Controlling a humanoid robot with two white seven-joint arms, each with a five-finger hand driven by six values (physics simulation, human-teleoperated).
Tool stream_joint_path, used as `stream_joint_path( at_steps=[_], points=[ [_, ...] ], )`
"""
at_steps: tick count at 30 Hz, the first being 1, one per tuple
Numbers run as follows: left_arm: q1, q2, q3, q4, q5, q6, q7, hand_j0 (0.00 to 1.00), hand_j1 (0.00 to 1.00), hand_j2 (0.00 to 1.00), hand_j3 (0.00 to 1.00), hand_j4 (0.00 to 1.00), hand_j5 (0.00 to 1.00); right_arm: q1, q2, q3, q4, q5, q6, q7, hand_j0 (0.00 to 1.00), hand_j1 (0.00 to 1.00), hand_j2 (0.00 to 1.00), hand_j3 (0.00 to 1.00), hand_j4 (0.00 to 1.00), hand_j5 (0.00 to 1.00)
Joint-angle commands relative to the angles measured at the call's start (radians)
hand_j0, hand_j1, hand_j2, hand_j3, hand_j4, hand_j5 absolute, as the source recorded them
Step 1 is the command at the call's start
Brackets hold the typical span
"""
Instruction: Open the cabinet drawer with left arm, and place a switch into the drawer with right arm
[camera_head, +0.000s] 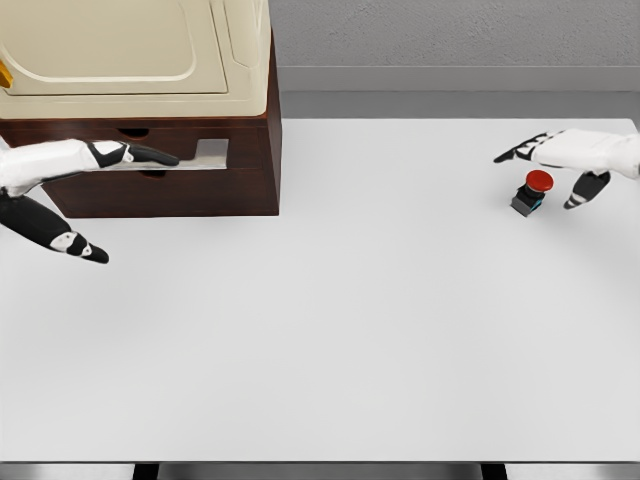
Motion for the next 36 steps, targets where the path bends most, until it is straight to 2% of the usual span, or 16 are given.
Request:
stream_joint_path(
  at_steps=[1, 4, 6, 16, 19, 28, 31, 36],
  points=[
    [0.000, -0.047, -0.003, 0.000, 0.046, 0.107, -0.030, 1.00, 1.00, 1.00, 1.00, 1.00, 1.00, 0.000, 0.013, 0.004, 0.018, 0.006, 0.003, 0.000, 1.00, 1.00, 1.00, 1.00, 1.00, 1.00],
    [-0.002, -0.045, -0.003, 0.000, 0.035, 0.112, -0.030, 0.92, 0.92, 0.92, 0.92, 0.92, 0.92, -0.015, 0.030, 0.011, 0.048, 0.018, 0.003, 0.000, 1.00, 1.00, 1.00, 1.00, 1.00, 1.00],
    [-0.002, -0.045, -0.003, 0.000, 0.038, 0.104, -0.030, 1.00, 1.00, 1.00, 1.00, 1.00, 1.00, -0.015, 0.033, 0.011, 0.048, 0.018, 0.003, 0.000, 1.00, 1.00, 1.00, 1.00, 1.00, 1.00],
    [-0.023, -0.033, 0.005, 0.001, 0.072, 0.198, -0.030, 1.00, 1.00, 1.00, 1.00, 1.00, 1.00, -0.025, 0.033, 0.020, 0.074, 0.020, 0.003, 0.000, 1.00, 1.00, 1.00, 1.00, 1.00, 1.00],
    [-0.025, -0.034, 0.005, 0.003, 0.065, 0.298, -0.005, 1.00, 1.00, 1.00, 1.00, 1.00, 1.00, -0.025, 0.033, 0.018, 0.074, 0.020, 0.003, 0.000, 1.00, 1.00, 1.00, 1.00, 1.00, 1.00],
    [-0.069, -0.064, 0.003, 0.003, 0.004, 0.437, 0.012, 1.00, 1.00, 1.00, 1.00, 1.00, 1.00, -0.029, 0.031, 0.018, 0.076, 0.018, 0.003, 0.000, 1.00, 1.00, 1.00, 1.00, 1.00, 1.00],
    [-0.071, -0.070, -0.002, 0.003, 0.003, 0.439, 0.059, 1.00, 1.00, 1.00, 1.00, 1.00, 1.00, -0.031, 0.033, 0.018, 0.085, 0.018, 0.003, 0.000, 1.00, 1.00, 1.00, 1.00, 1.00, 1.00],
    [-0.068, -0.065, -0.002, 0.003, -0.042, 0.440, 0.061, 1.00, 1.00, 1.00, 1.00, 1.00, 1.00, -0.029, 0.033, 0.020, 0.085, 0.020, 0.003, 0.000, 1.00, 1.00, 1.00, 1.00, 1.00, 1.00]
  ],
)
